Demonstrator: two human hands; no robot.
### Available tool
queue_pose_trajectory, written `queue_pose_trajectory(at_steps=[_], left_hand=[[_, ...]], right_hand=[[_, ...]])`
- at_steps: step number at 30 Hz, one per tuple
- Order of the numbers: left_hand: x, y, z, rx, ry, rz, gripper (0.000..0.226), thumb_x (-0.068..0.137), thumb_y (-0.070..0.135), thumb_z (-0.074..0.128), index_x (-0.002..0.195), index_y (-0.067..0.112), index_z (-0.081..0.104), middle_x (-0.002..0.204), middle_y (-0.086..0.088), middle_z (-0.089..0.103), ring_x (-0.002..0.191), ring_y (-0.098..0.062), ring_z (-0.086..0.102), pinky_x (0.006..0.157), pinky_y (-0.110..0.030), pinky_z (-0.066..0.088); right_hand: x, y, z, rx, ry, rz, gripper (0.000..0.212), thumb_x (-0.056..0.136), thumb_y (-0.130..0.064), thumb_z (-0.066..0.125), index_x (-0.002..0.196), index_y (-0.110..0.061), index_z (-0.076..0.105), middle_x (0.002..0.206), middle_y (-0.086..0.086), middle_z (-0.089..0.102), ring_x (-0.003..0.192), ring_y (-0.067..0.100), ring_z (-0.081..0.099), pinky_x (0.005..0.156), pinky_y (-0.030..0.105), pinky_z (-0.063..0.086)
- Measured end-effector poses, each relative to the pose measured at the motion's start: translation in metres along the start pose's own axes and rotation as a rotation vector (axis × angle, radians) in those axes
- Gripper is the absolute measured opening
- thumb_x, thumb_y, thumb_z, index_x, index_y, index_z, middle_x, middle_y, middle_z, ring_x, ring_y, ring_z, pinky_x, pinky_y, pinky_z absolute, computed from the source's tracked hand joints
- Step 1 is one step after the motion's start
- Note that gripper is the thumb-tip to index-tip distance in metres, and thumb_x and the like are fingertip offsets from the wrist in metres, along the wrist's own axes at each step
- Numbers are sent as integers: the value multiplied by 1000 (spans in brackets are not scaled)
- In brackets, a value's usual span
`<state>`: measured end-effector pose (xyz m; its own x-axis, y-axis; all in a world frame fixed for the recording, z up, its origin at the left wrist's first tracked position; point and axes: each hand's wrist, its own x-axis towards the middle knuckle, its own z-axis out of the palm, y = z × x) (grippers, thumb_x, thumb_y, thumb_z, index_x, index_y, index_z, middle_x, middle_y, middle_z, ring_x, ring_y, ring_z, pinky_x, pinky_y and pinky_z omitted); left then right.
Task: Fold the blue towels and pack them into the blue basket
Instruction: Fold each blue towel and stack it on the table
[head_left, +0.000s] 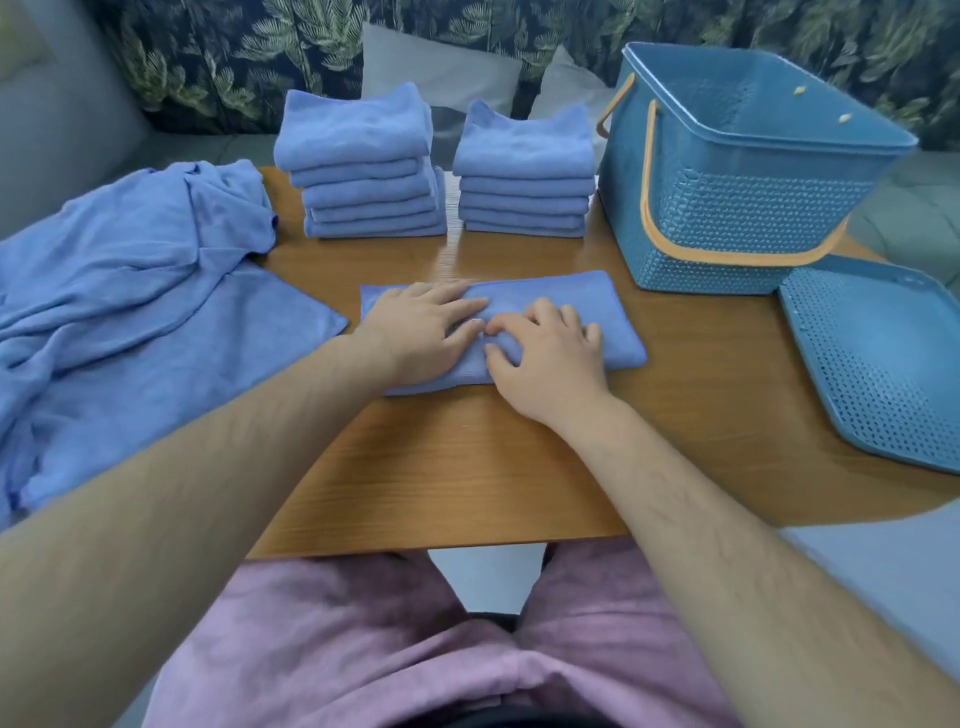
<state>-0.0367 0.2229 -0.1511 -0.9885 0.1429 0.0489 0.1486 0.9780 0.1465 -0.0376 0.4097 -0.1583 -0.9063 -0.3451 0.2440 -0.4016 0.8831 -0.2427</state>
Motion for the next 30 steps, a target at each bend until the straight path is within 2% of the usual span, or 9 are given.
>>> queue_pose_trajectory(at_steps=[4, 7, 9, 11, 15, 18, 21, 25, 30], left_hand=[[-30, 12, -7, 138, 147, -65, 53, 95, 61, 32, 121, 32, 68, 117, -1, 61, 111, -29, 57, 92, -41, 36], [-54, 20, -2, 61, 295, -17, 35, 95, 51, 51, 88, 22, 70, 90, 1, 52, 91, -29, 59, 77, -38, 34], [-66, 23, 3, -10, 339, 22, 37, 92, 54, 51, 96, 22, 70, 102, 2, 56, 99, -26, 58, 80, -39, 40], [-73, 22, 10, -119, 242, 25, 55, 91, 63, 38, 124, 29, 66, 136, 7, 56, 129, -18, 50, 99, -42, 41], [-77, 14, 18, -240, 84, 21, 61, 99, 66, 32, 151, 36, 42, 162, 16, 28, 152, -4, 15, 124, -42, 16], [-82, 13, 10, -338, 77, 46, 49, 101, 48, 50, 147, 30, 50, 161, 12, 32, 152, -6, 16, 125, -34, 15], [-99, 14, 2, -478, 136, 105, 28, 96, 32, 66, 123, 28, 70, 146, 10, 53, 147, -4, 29, 121, -27, 24], [-118, 19, -7, -640, 46, 166, 9, 86, 30, 79, 94, 29, 75, 115, 14, 61, 131, -6, 50, 110, -35, 41], [-118, 15, -12, -654, -30, 186, 22, 80, 45, 80, 96, 32, 70, 117, 16, 56, 135, -2, 46, 112, -38, 39]], right_hand=[[8, 34, -16, 53, -34, 7, 25, 95, -37, 56, 115, -47, 67, 122, -12, 53, 124, 19, 42, 103, 41, 27], [-2, 45, -25, 128, -47, -100, 21, 95, -38, 61, 113, -45, 71, 130, -15, 52, 129, 16, 39, 106, 40, 26], [-16, 44, -25, 201, -50, -183, 21, 94, -41, 63, 113, -42, 72, 133, -14, 53, 129, 16, 40, 109, 38, 31], [-32, 44, -19, 242, -68, -224, 26, 94, -42, 61, 118, -41, 72, 136, -13, 54, 128, 16, 41, 113, 34, 31], [-51, 50, -16, 309, -101, -186, 30, 99, -41, 59, 129, -43, 66, 145, -18, 50, 133, 9, 37, 115, 28, 24], [-59, 58, -21, 428, -109, -195, 27, 96, -31, 67, 123, -34, 72, 141, -15, 55, 131, 9, 41, 115, 20, 24], [-65, 71, -31, 555, -164, -188, 21, 92, -20, 72, 111, -28, 76, 132, -13, 59, 122, 9, 51, 109, 14, 29], [-62, 79, -52, 689, -311, -158, 30, 84, 9, 69, 93, -19, 77, 121, 2, 57, 79, 13, 53, 80, 14, 41], [-64, 76, -68, 611, -572, -179, 45, 77, 11, 72, 105, -24, 76, 132, -3, 46, 104, 7, 52, 97, 8, 36]])
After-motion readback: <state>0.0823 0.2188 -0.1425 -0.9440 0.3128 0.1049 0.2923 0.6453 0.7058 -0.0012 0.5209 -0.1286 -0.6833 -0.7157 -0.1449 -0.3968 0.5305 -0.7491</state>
